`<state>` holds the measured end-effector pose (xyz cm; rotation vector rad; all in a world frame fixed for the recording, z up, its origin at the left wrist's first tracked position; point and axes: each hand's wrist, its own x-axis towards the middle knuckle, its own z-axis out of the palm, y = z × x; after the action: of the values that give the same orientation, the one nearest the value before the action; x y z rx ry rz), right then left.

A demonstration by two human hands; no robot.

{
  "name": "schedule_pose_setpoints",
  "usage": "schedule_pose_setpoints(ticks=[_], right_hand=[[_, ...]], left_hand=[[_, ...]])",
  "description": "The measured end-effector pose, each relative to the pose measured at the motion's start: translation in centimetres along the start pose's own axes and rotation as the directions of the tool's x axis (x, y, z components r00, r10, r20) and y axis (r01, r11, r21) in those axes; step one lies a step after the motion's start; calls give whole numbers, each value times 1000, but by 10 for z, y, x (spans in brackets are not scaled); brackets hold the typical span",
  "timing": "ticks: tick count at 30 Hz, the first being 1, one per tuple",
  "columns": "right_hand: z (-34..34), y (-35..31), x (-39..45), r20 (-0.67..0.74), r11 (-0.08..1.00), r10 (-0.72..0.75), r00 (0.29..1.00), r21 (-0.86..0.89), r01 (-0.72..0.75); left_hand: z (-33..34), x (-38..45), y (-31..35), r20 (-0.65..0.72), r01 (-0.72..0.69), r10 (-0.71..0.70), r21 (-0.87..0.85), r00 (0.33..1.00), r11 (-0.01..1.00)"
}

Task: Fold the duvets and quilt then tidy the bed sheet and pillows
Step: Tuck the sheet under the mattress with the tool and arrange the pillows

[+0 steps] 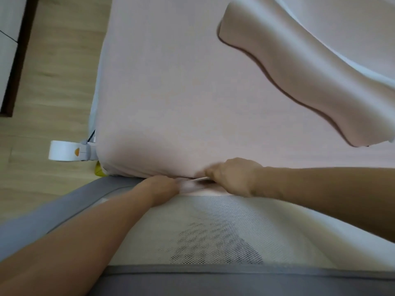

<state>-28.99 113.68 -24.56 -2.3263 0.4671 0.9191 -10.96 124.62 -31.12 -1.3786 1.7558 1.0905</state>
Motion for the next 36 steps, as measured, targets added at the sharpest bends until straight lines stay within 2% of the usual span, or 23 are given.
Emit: schedule_pose_setpoints(ticks=[3,9,13,17,22,27,32,36], right_hand=[[14,-15,4,6,998,32,999,-54,-32],[27,-18,49,41,978,170,985,116,-173],[31,-14,83,20,973,200,980,112,-201],[27,-33,98,-21,975,206,978,94,-203],[30,-20,66,82,969,221,972,98,-229],[25,-25,101,45,957,268,962,101,-271],[19,-46,77,58,963,203,977,167,-210],[30,-75,116,64,965,221,973,132,-228]], left_hand=[[-1,-2,0,-28,-5,6,50,1000,999],[-6,-2,4,-144,58,-43,100,989,993],[10,15,-13,-49,128,-130,-35,990,991],[26,18,-37,45,229,-229,14,972,973],[24,13,-41,25,221,-221,-11,975,975],[19,10,-51,-25,249,-249,16,968,968],[22,2,-59,15,280,-282,72,959,957],[30,-4,-73,51,328,-333,90,941,940]])
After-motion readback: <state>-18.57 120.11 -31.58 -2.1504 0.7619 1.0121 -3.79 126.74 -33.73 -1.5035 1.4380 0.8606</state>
